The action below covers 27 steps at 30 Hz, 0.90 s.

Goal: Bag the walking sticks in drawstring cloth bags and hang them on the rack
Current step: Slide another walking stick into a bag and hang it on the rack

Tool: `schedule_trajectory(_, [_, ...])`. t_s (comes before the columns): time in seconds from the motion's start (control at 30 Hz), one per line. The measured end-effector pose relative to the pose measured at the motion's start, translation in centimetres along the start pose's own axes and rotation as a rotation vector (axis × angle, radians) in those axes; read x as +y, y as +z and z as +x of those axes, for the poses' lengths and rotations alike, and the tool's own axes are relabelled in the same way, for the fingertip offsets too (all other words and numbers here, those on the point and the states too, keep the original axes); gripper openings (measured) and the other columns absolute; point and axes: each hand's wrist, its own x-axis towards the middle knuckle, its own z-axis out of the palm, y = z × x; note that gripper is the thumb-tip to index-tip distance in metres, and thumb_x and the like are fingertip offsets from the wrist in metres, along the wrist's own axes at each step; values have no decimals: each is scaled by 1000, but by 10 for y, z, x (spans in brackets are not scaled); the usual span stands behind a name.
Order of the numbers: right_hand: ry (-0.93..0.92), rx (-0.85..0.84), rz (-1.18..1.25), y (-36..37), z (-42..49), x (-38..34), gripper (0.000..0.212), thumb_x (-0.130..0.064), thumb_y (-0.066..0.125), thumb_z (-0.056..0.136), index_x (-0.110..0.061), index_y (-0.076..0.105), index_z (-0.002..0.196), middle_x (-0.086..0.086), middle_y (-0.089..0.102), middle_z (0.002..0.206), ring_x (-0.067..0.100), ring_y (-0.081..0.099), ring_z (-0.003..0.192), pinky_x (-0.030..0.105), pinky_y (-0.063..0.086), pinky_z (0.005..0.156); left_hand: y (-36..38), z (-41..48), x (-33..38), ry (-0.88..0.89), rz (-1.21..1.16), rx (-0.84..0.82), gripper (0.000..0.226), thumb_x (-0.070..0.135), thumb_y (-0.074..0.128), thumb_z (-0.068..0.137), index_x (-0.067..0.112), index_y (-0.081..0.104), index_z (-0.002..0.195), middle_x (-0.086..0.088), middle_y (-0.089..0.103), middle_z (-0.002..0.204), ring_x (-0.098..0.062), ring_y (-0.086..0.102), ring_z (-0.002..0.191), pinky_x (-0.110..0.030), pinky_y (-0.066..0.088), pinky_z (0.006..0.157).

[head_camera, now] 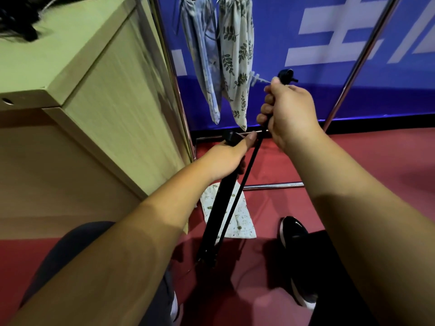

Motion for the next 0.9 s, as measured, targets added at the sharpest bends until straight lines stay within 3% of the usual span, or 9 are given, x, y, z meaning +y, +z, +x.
schedule_trajectory(0.07, [-4, 0, 8, -1, 0, 0, 25, -24, 52, 112, -9, 58, 93, -2, 40, 63, 13, 34, 50, 27, 34, 48, 1, -4, 4, -5, 40, -24, 63, 83, 34, 97, 29, 64, 84, 13, 63, 70, 3, 60, 66, -16, 42, 66])
schedule_trajectory(0.13, [-10, 6, 18, -2, 2, -1, 25, -23, 52, 112, -9, 58, 92, -3, 40, 61, 13, 33, 49, 27, 33, 48, 2, -6, 8, -5, 55, -38, 58, 82, 33, 98, 32, 61, 87, 17, 59, 73, 10, 60, 58, -8, 42, 57])
schedule_trajectory(0.2, [-9, 17, 24, -3, 3, -2, 25, -22, 52, 111, -9, 58, 91, -3, 41, 60, 12, 33, 48, 27, 32, 48, 3, -4, 9, -4, 40, -48, 69, 90, 33, 91, 31, 68, 101, 15, 66, 85, 7, 67, 76, -10, 47, 74])
schedule_trajectory(0.27, [-4, 21, 31, -3, 5, -2, 26, -22, 52, 111, -9, 58, 90, -3, 41, 59, 12, 33, 48, 28, 33, 48, 6, 0, 7, 26, 29, -58, 90, 102, 36, 77, 32, 71, 121, 9, 74, 104, -9, 71, 100, -29, 53, 98])
schedule_trajectory(0.33, [0, 14, 25, -2, 5, 0, 25, -23, 53, 111, -9, 59, 91, -3, 42, 60, 12, 34, 48, 28, 33, 47, 8, 3, 4, 88, 4, -73, 92, 106, 41, 68, 39, 70, 122, 11, 78, 109, -11, 74, 103, -38, 56, 102])
schedule_trajectory(0.5, [-4, -21, -8, -3, 4, 3, 25, -23, 53, 111, -9, 61, 92, -3, 43, 60, 11, 36, 48, 28, 34, 47, 15, 16, -3, 112, 10, -62, 88, 107, 45, 66, 43, 71, 121, 14, 77, 113, -11, 72, 108, -40, 54, 106])
schedule_trajectory(0.67, [12, -23, -3, -5, 6, 2, 25, -24, 54, 110, -8, 60, 92, -1, 42, 63, 12, 35, 49, 29, 34, 48, 17, 17, -6, 183, -13, -75, 40, 78, 65, 86, 48, 69, 112, 18, 74, 108, -5, 68, 106, -31, 53, 99])
schedule_trajectory(0.8, [20, -25, -2, -7, 5, -1, 25, -23, 53, 111, -9, 60, 90, -2, 43, 63, 12, 35, 48, 28, 34, 48, 19, 19, -4, 203, -42, -42, 21, 58, 75, 91, 38, 72, 84, 20, 71, 76, 6, 63, 70, -14, 47, 67])
schedule_trajectory(0.9, [25, -15, -7, -9, 5, 0, 26, -23, 53, 111, -9, 60, 90, -2, 45, 63, 11, 36, 49, 28, 34, 48, 22, 19, -2, 251, -129, -30, 12, 38, 79, 93, 27, 79, 97, 11, 75, 80, -1, 67, 70, -21, 54, 71])
